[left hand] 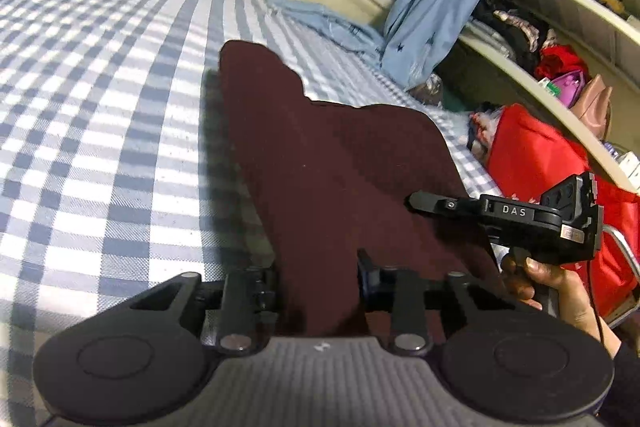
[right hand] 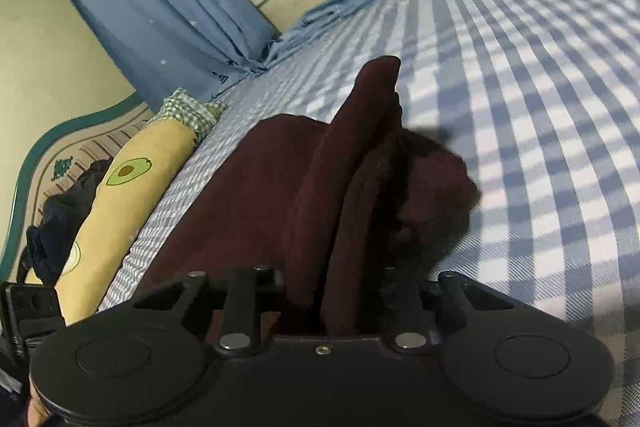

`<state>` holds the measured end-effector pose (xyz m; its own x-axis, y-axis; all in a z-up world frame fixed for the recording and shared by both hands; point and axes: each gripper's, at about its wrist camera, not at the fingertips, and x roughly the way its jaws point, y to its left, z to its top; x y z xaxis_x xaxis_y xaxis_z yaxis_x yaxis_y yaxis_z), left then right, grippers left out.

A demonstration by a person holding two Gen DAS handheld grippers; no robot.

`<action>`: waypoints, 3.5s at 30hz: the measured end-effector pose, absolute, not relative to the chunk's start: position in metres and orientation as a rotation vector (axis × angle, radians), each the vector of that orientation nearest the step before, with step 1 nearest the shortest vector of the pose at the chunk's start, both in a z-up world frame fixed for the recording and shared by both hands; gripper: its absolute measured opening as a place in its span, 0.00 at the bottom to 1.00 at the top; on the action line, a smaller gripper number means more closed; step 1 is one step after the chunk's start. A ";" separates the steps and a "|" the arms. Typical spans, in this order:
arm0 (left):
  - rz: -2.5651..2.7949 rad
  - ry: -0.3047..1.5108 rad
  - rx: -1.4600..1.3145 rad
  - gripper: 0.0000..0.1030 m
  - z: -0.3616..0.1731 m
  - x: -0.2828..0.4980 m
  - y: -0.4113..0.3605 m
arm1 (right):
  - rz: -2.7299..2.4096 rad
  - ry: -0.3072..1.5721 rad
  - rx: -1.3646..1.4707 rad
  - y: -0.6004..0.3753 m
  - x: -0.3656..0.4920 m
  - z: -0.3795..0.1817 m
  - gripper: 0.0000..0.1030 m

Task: Fold small clothes
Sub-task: 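Grasp the edge of the folded sweatshirt stack with the right gripper, then lift the grasped edge with the right gripper and fold it over the stack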

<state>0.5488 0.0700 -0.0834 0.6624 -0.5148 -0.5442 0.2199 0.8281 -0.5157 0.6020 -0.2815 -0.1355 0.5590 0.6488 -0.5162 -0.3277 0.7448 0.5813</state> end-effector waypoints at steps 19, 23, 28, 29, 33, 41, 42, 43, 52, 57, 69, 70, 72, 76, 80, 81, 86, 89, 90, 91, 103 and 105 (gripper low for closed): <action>-0.301 0.622 -0.443 0.31 -0.029 0.425 0.210 | 0.774 0.699 0.356 -0.115 0.551 -0.050 0.25; -0.276 0.647 -0.458 0.31 -0.042 0.411 0.237 | 0.790 0.713 0.385 -0.081 0.537 -0.067 0.25; -0.272 0.693 -0.464 0.31 -0.069 0.401 0.250 | 0.787 0.744 0.392 -0.058 0.521 -0.098 0.25; -0.270 0.704 -0.467 0.31 -0.077 0.400 0.252 | 0.784 0.752 0.391 -0.056 0.518 -0.105 0.25; -0.267 0.681 -0.482 0.40 -0.096 0.391 0.260 | 0.767 0.756 0.408 -0.057 0.512 -0.131 0.30; -0.173 0.627 -0.227 0.68 -0.074 0.357 0.250 | 0.796 0.811 0.567 -0.090 0.513 -0.146 0.86; -0.169 0.622 -0.226 0.68 -0.070 0.351 0.253 | 0.795 0.803 0.615 -0.099 0.515 -0.147 0.87; -0.164 0.619 -0.226 0.68 -0.065 0.346 0.254 | 0.786 0.797 0.670 -0.107 0.519 -0.151 0.87; -0.126 0.567 -0.266 0.68 -0.036 0.326 0.270 | 0.768 0.807 0.922 -0.116 0.585 -0.168 0.74; -0.138 0.559 -0.265 0.68 -0.033 0.329 0.265 | 0.760 0.750 0.612 -0.104 0.586 -0.133 0.20; -0.146 0.577 -0.180 0.68 -0.032 0.335 0.236 | 0.623 0.826 0.696 -0.160 0.573 -0.162 0.72; -0.147 0.578 -0.178 0.68 -0.032 0.333 0.235 | 0.653 0.818 0.704 -0.162 0.563 -0.154 0.83; -0.143 0.580 -0.181 0.68 -0.033 0.329 0.235 | 0.760 0.811 0.659 -0.164 0.535 -0.135 0.89; -0.130 0.585 -0.199 0.68 -0.037 0.325 0.235 | 0.924 0.835 0.524 -0.162 0.471 -0.113 0.98; -0.115 0.601 -0.203 0.68 -0.042 0.320 0.233 | 0.942 0.854 0.396 -0.156 0.424 -0.117 0.99; -0.108 0.606 -0.205 0.68 -0.044 0.319 0.233 | 0.926 0.858 0.365 -0.152 0.418 -0.121 0.99; -0.079 0.621 -0.219 0.68 -0.046 0.316 0.238 | 0.887 0.862 0.456 -0.145 0.412 -0.135 0.38; -0.081 0.612 -0.217 0.70 -0.043 0.311 0.239 | 0.903 0.809 0.651 -0.160 0.411 -0.140 0.27; -0.077 0.612 -0.216 0.71 -0.043 0.311 0.239 | 0.896 0.801 0.695 -0.164 0.407 -0.141 0.25; -0.076 0.616 -0.214 0.71 -0.044 0.311 0.239 | 0.880 0.804 0.748 -0.168 0.404 -0.146 0.24; -0.060 0.595 -0.110 0.78 -0.038 0.305 0.216 | 0.791 0.723 0.410 -0.160 0.373 -0.092 0.57; -0.046 0.610 -0.121 0.78 -0.042 0.306 0.216 | 0.825 0.703 0.384 -0.142 0.381 -0.084 0.54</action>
